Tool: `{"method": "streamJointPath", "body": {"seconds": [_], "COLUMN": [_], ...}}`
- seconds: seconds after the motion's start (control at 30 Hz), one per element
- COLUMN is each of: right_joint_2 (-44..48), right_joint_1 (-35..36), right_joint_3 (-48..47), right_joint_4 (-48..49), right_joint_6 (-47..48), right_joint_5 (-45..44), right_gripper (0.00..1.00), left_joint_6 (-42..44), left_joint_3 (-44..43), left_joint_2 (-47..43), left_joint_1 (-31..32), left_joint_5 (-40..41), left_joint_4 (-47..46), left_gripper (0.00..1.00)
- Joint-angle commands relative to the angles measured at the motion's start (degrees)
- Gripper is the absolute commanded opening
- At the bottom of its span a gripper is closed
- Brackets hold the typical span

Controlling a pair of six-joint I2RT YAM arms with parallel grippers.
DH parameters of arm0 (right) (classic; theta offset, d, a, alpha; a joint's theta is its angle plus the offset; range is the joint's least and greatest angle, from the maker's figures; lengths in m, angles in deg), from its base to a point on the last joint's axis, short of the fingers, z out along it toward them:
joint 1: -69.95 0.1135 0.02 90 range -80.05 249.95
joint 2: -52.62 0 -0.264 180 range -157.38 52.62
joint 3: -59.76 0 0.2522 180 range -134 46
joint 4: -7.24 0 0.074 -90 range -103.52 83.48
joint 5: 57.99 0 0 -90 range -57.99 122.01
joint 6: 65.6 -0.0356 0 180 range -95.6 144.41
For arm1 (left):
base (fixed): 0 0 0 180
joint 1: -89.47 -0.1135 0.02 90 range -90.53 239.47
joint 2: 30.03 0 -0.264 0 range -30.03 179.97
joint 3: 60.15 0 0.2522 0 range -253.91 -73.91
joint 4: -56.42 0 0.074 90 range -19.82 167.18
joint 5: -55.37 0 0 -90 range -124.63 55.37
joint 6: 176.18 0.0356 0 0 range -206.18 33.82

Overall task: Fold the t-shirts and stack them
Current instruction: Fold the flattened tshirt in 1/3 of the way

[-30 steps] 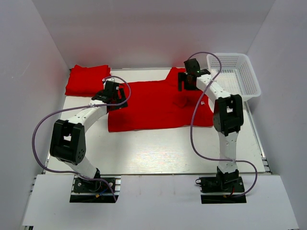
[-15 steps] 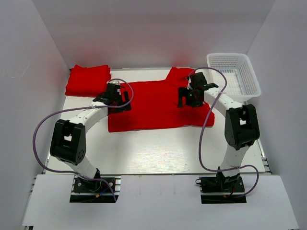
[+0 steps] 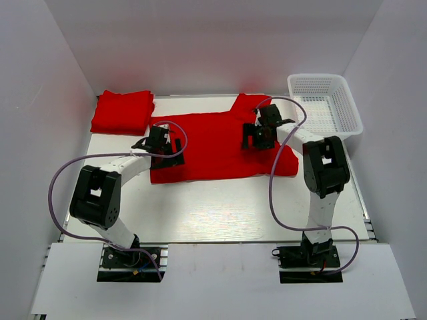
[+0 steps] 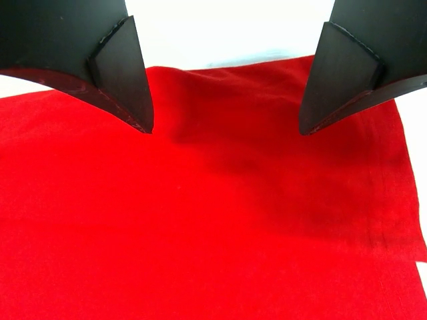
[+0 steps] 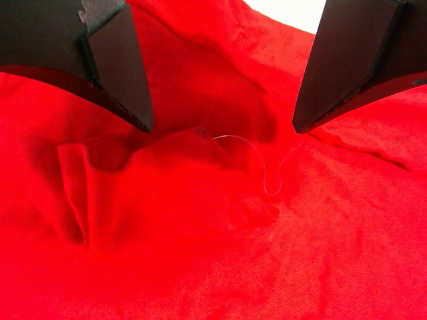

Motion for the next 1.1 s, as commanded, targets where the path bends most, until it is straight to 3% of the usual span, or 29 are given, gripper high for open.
{"method": "streamJointPath", "body": {"seconds": [0.0, 0.47, 0.73, 0.93, 1.07], "right_joint_2": [-0.2, -4.5, -8.1, -11.5, -13.2], "right_joint_1": [-0.2, -0.2, 0.2, 0.0, 0.1], "right_joint_3": [-2.4, -5.5, -8.4, -18.4, -23.5], "right_joint_4": [2.9, 17.2, 24.1, 16.4, 9.6], "right_joint_6": [-0.4, -5.3, -9.3, -4.4, 3.7], "right_joint_5": [-0.5, -0.6, -10.2, -18.8, -16.8], "right_gripper": [0.90, 0.90, 0.90, 0.90, 0.90], "left_joint_6": [-0.6, -0.6, -0.6, -0.6, -0.6], "left_joint_3": [1.3, 4.0, 4.6, 4.6, 4.6], "left_joint_2": [-1.4, -0.9, -0.9, -2.0, -3.2], "left_joint_1": [0.2, 0.2, 0.2, 0.2, 0.2], "left_joint_5": [-1.4, 0.2, 2.0, 3.2, 3.2], "left_joint_4": [-1.2, -1.2, -0.6, 1.2, 1.2], "left_gripper": [0.99, 0.99, 0.99, 0.99, 0.99]}}
